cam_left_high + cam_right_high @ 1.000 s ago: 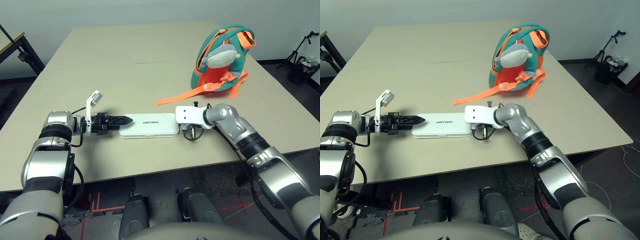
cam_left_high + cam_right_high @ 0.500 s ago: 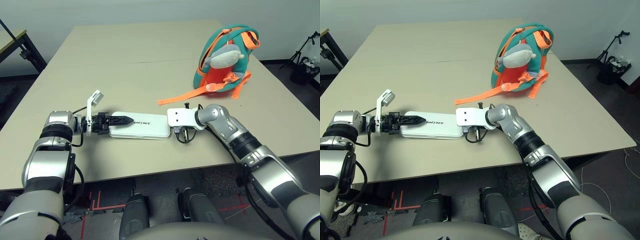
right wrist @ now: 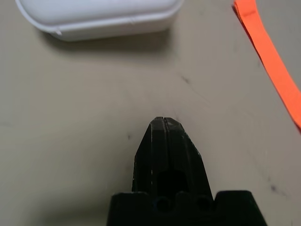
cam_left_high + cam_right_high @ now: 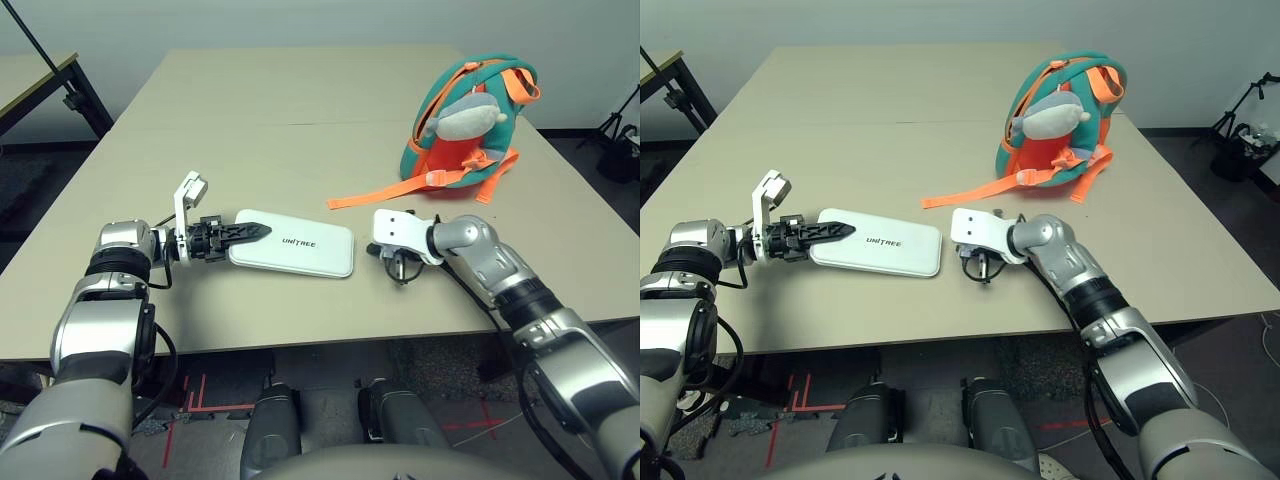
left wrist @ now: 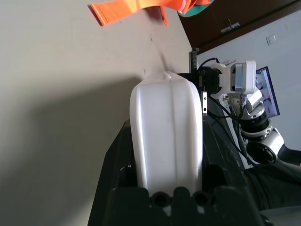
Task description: Put the pencil case into the backpack and zip it.
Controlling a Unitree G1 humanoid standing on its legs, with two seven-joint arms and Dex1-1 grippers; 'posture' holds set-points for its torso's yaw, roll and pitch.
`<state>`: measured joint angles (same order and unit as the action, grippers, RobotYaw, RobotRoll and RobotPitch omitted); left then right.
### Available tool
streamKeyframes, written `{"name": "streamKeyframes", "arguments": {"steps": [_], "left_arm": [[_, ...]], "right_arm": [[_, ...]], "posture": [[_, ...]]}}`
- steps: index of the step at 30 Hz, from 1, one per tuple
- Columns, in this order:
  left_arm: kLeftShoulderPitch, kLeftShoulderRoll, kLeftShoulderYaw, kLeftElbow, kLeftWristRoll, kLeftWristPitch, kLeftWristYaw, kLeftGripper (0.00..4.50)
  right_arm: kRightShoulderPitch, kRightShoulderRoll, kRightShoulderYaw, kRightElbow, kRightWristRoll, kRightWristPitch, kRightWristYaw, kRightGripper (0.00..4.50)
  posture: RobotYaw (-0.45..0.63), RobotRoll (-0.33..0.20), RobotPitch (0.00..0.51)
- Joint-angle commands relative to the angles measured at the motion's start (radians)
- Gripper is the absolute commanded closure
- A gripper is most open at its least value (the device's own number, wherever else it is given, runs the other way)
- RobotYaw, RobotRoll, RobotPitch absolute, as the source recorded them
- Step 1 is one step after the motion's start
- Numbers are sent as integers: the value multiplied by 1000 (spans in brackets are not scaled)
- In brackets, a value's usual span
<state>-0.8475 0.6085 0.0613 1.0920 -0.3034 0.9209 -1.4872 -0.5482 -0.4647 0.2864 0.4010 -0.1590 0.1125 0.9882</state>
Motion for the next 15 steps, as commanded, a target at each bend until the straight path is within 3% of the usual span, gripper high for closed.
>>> {"name": "streamKeyframes", "arguments": {"steps": [1, 3, 6, 15], "left_arm": [[-15, 17, 34, -28, -12, -1, 59, 3057], [-12, 19, 53, -44, -28, 1, 67, 3062], [-7, 18, 76, -71, -44, 10, 80, 3063], [12, 5, 172, -165, -116, 25, 148, 3090]], "right_arm": [[30, -25, -74, -31, 57, 59, -27, 4500], [55, -43, -120, -45, 90, 92, -40, 4500], [79, -60, -173, -64, 129, 132, -67, 3864], [105, -89, -402, -84, 272, 238, -209, 452]], "posture": [[-164, 0, 14], [-163, 0, 15], [-159, 0, 15], [-156, 0, 14]]}}
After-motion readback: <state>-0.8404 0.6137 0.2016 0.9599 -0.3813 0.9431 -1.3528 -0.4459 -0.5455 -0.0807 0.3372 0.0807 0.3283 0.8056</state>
